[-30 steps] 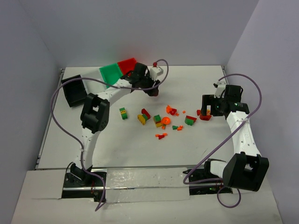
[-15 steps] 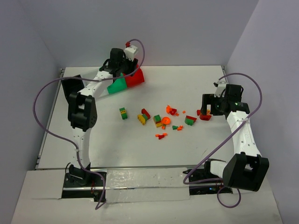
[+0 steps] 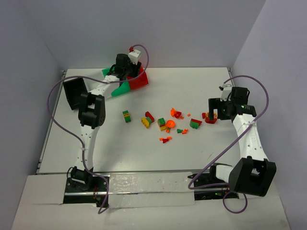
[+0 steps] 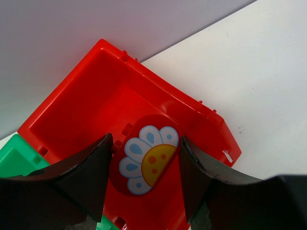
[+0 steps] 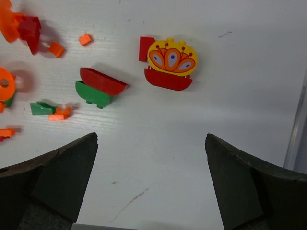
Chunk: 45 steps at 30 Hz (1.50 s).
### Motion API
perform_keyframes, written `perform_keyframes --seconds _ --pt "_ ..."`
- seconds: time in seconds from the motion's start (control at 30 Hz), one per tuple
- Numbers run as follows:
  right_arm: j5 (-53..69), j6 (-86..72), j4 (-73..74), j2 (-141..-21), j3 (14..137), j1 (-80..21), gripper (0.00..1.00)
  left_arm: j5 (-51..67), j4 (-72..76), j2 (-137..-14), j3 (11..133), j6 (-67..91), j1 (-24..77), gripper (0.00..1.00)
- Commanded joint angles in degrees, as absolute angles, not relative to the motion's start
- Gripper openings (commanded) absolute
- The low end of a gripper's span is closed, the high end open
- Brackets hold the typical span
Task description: Sort the legos into containers by color
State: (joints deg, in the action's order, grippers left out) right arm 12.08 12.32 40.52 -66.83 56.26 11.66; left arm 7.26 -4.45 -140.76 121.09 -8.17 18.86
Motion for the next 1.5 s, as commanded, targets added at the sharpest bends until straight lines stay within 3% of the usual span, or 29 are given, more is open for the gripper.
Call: perform_keyframes --seconds 0.0,0.13,0.33,0.73,1.3,1.47 --pt "7.89 19.46 44.96 -64.66 59.88 11.95 1.00 6.07 -1.14 -139.69 125.19 -8.05 18.63 0.63" --pt "4.96 25.61 49.58 -66.21 60.29 11.95 1.00 6.60 -2.84 -136.71 124.27 -8.43 18.63 0.75" --pt "0.70 23.69 49.57 -70.16 59.85 12.01 1.00 7.82 -4.48 -130.82 120.13 -8.06 18.63 0.81" --pt "1.32 7.16 43.37 -78.74 58.51 10.02 1.00 9.66 -5.88 -116.19 105.55 -5.17 18.72 0.82" --pt "-3.58 0.92 35.53 -93.61 63.17 6.94 0.99 12.88 -3.94 -105.23 89.76 -1.53 18.63 0.82" --pt "-4.14 0.32 35.04 -96.44 64.75 6.86 0.95 13.25 -3.73 -104.02 88.25 -1.24 18.63 0.82"
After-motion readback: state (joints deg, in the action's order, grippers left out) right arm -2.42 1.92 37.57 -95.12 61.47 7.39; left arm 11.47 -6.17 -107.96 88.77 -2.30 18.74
